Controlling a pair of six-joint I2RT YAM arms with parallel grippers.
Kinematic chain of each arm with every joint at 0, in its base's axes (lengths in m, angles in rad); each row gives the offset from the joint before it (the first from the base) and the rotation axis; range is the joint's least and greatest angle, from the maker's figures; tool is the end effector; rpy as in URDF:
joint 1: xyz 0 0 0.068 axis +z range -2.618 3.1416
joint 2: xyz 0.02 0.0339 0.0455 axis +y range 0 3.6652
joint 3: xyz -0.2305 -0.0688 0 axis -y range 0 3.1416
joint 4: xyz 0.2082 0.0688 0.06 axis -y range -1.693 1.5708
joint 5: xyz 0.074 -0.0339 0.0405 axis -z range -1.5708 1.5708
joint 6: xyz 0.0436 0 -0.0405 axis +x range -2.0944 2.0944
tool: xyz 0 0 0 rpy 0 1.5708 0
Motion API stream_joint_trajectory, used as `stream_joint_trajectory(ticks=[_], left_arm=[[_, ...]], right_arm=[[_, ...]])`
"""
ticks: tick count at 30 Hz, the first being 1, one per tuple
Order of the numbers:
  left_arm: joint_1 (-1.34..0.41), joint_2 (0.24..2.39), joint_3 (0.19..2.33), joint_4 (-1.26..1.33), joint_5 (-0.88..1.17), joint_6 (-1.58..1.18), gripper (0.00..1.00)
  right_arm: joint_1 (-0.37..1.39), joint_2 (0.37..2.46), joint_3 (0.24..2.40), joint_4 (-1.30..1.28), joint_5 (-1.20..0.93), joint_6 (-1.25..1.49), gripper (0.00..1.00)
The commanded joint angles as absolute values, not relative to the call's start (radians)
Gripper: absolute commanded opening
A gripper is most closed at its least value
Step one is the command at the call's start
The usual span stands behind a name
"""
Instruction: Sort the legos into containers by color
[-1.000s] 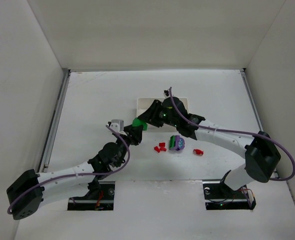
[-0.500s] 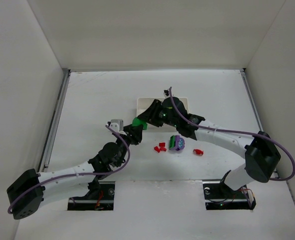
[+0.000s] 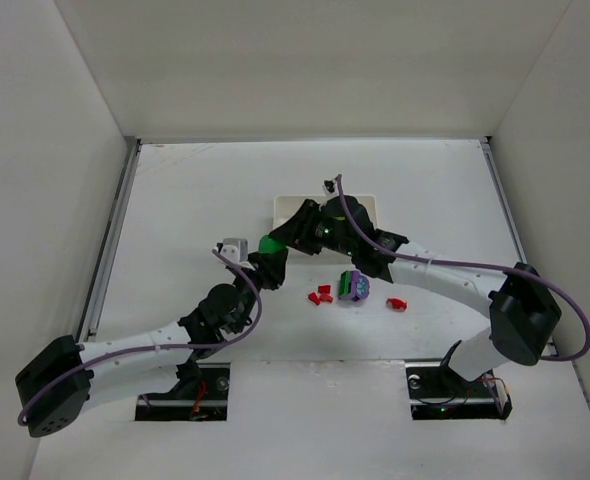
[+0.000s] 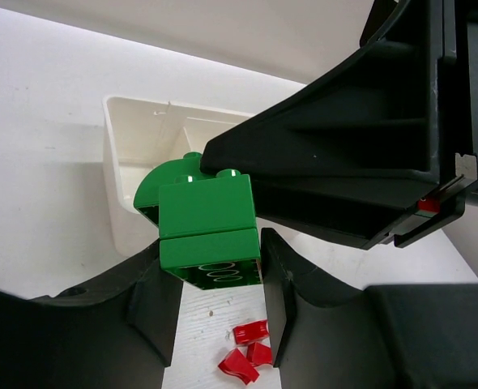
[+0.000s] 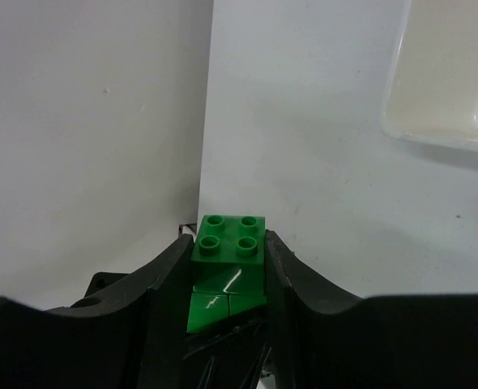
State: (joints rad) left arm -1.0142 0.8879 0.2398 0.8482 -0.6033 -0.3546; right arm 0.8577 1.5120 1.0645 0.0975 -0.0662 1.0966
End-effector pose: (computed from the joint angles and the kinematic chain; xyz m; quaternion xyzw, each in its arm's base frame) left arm 0.1185 -0.1435 0.2363 -0.0219 0.6463 -0.3217 0.6916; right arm 0.2140 0.2519 0.2673 0.0788 0.8154 0.4900 0.2980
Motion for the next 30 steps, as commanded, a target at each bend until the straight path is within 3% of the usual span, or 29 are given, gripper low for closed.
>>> stream_joint_trajectory(ticks=[1,11,22,30], left_arm=[[-1.015,0.864,0.242,0.893,-0.580,-0.345,0.25],[-1.038,0.786,0.216,0.845,-0.535,-0.360,0.14],[-1.059,0.666,0.186,0.713,-0.535,-0.411,0.13],[-1.039,0.638,0.192,0.555,-0.506,-0.446,0.15]], right_arm=[[0.866,1.500,1.058,0.153,-0.069,1.103,0.32],[0.812,1.480,1.008,0.167,-0.045,1.085,0.32],[0.720,1.425,0.979,0.189,-0.040,1.045,0.32],[0.676,1.379,0.943,0.086,0.141,0.853,0.33]])
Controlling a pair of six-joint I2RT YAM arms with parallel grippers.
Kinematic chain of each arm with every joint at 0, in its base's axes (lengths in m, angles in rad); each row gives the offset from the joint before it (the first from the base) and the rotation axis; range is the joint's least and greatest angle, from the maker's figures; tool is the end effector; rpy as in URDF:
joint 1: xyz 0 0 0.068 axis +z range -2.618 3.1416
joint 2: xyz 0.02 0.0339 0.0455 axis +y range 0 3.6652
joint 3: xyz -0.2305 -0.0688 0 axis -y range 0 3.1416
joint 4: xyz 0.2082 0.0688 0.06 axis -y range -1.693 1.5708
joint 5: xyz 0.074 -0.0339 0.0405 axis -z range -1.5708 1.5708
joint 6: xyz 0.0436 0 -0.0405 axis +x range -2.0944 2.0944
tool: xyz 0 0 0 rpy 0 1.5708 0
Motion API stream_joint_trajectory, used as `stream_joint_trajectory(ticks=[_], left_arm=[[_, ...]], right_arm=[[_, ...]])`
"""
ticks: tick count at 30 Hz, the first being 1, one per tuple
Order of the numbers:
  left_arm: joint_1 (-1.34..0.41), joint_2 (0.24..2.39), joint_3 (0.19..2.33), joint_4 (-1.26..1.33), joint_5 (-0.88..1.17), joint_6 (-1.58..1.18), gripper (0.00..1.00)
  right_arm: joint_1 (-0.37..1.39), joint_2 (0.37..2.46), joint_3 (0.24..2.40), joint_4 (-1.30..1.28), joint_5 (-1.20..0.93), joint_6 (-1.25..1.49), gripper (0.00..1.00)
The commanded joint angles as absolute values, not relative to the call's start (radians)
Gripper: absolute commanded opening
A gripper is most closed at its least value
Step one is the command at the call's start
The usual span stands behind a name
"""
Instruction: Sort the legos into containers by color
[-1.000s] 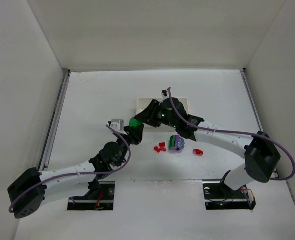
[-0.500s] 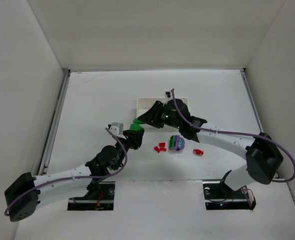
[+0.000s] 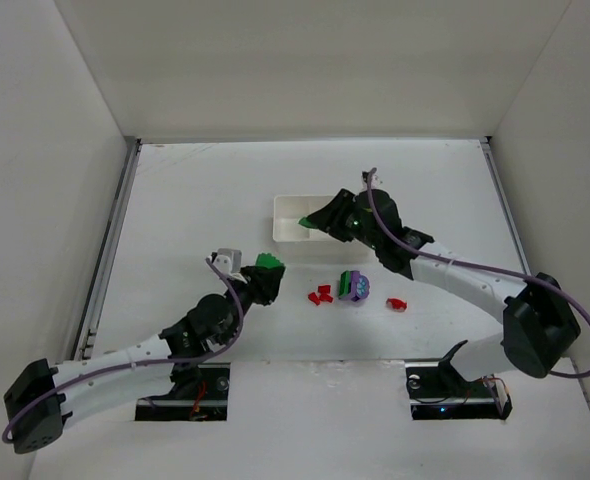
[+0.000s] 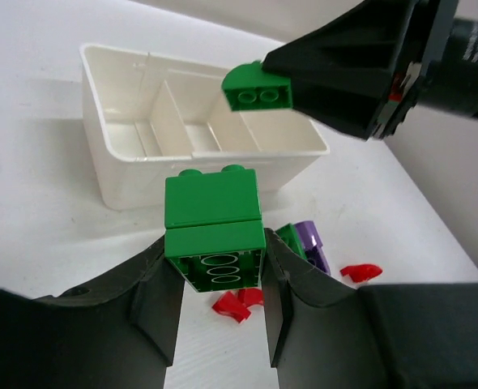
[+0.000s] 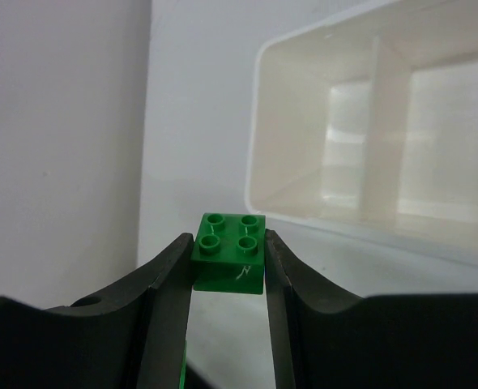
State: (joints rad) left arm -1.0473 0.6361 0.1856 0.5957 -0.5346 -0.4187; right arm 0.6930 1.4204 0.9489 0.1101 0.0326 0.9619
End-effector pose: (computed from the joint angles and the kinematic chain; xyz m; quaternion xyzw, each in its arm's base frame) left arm 0.0985 -0.1261 0.2299 0.0050 0.6616 -0.3599 0.6578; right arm 0.2380 0.1958 0.2587 0.1194 0.8139 0.4094 0.3946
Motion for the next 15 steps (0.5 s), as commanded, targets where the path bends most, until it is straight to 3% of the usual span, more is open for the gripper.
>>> stream_joint_trajectory(ticks=[1,8,15], left_arm=[[-1.038,0.655,0.199,0.552,-0.479,-0.455,0.15],[-0.984,0.742,0.287,0.503,-0.220,-0.494,0.16],[-0.900,0.767,0.328,0.502,0.099,-0.566,0.16]], right_arm=[[0.671,1.376,0.942,0.071,0.164,0.829,0.33],[0.617,1.347,0.904,0.041,0.281,0.726,0.33],[0.604,1.365,0.891,0.064,0.209,0.698,0.33]])
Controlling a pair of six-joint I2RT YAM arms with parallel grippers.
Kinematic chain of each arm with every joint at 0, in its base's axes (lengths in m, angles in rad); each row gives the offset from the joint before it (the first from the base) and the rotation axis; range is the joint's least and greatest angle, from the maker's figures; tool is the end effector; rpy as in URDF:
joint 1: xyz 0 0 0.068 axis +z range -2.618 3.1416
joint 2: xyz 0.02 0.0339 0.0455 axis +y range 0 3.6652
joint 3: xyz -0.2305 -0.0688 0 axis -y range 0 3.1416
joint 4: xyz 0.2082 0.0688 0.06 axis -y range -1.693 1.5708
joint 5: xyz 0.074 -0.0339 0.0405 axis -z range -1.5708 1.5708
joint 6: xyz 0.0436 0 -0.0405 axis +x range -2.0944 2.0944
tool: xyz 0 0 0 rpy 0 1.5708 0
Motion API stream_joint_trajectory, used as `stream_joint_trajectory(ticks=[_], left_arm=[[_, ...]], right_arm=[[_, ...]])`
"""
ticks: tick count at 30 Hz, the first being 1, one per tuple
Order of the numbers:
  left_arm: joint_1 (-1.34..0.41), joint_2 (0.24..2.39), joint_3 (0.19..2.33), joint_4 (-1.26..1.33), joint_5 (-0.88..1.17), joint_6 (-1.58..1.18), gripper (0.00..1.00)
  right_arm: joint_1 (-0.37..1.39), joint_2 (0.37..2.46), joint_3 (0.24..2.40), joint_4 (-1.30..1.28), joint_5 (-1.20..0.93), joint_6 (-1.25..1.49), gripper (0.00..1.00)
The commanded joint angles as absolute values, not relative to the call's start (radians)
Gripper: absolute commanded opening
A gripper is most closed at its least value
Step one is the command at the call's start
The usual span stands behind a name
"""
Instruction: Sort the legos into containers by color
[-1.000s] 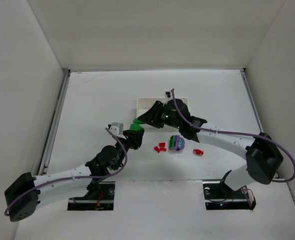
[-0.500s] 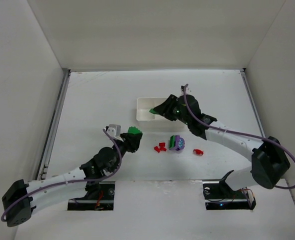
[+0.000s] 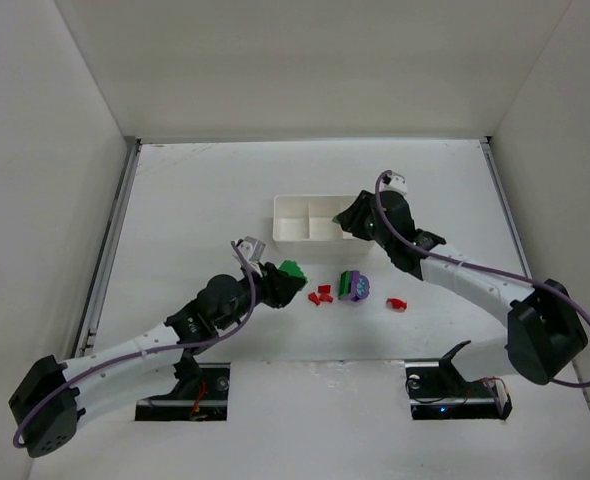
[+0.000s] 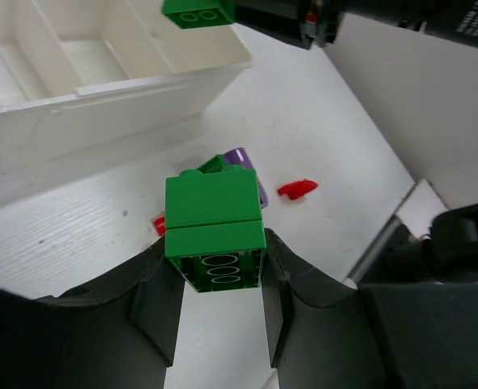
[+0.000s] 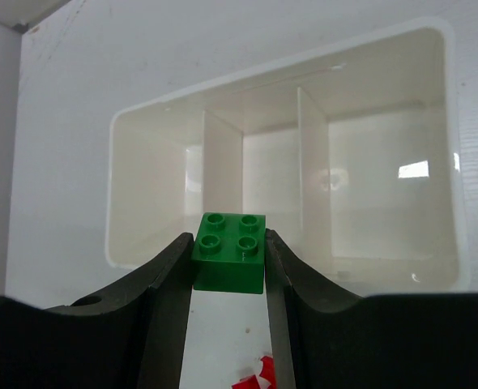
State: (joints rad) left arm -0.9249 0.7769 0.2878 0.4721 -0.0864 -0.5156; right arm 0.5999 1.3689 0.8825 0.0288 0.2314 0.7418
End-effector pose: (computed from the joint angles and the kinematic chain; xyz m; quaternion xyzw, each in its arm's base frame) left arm 0.1144 -0.1455 0.2282 0.1151 0.7037 -0.4388 0.5468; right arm 0.2453 0.1557 0.2436 0.1206 0.8369 0.2494 0.4720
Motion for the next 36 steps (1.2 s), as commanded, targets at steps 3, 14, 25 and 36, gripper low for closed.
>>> stream_joint_trajectory(ticks=[3,14,25,36], left_arm=[[-0.886,0.727,0.285,0.485,0.117,-0.603,0.17],[-0.826,0.749,0.299,0.509,0.279,-0.634,0.19],[-0.814,0.758,0.316,0.586,0.454,-0.684,0.19],[-0.740,0.680,0.276,0.796,0.601,-0.911,0.22]], right_arm=[[0.611,1.391,0.917,0.067,0.209,0.677,0.33],[0.610,1.560,1.040,0.078,0.206,0.650,0.41],[0.631,1.315,0.890,0.167,0.036,0.638,0.67],[0.686,1.031,0.546,0.710,-0.581,0.750,0.84]])
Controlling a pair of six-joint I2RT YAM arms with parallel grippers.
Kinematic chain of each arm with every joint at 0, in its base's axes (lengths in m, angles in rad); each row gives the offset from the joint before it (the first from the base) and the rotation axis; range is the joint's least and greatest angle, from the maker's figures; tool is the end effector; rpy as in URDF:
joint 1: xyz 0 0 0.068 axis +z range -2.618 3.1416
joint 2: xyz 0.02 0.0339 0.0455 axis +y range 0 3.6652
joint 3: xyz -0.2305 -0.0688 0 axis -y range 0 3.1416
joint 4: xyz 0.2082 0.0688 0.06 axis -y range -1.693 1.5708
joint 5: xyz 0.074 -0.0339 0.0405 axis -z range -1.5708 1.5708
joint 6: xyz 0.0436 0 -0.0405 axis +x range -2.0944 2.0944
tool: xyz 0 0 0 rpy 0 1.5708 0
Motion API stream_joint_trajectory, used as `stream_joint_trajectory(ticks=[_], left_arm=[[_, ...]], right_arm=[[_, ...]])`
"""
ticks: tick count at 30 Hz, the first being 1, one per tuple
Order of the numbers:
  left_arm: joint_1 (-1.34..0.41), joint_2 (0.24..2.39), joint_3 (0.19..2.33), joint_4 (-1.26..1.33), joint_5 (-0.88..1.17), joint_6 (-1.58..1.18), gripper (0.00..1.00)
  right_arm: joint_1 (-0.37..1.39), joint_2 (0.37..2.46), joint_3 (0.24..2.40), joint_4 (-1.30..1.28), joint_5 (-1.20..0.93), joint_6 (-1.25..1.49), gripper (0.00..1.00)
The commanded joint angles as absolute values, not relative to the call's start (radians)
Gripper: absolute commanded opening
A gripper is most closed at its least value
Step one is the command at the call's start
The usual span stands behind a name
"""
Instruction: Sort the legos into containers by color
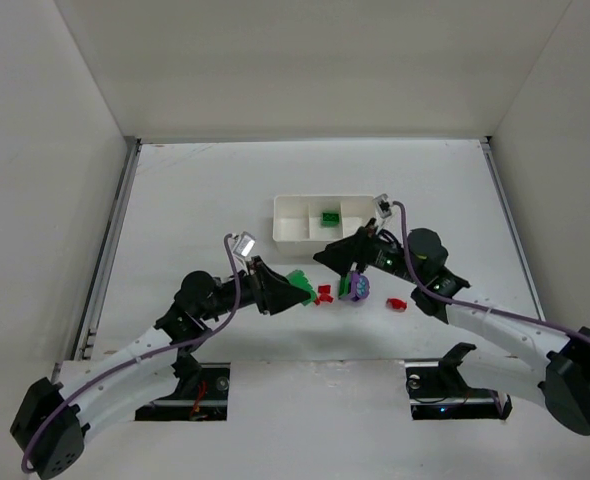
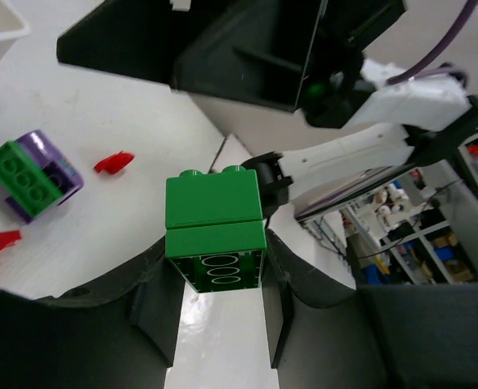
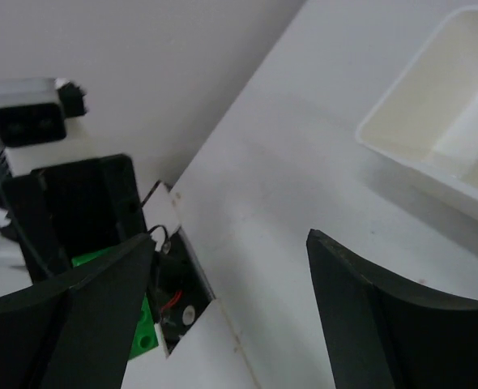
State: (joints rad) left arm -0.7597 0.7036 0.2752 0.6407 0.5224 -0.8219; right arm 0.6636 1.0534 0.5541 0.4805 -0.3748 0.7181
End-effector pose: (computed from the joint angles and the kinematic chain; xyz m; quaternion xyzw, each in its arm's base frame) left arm 0.1067 -0.1314 0.2543 0.1820 0.6129 -0.6485 0.4133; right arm 0.1730 0.1555 0.2647 -0.1113 0.7045 0.5410 0.4456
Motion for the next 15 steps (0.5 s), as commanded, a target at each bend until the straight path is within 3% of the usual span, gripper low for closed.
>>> stream_joint_trajectory(ticks=[1,15], left_arm=[[-0.736,0.677,0.273,0.810,0.613,-0.929,0.22],[-0.757,0.690,0.259,0.821,0.621,-0.960,0.22]], right_arm=[[0.703,1.026,0.540,0.738,-0.601,0.750,0.86],[0.774,1.066,0.591,0.787,-0.721,0.749,0.88]])
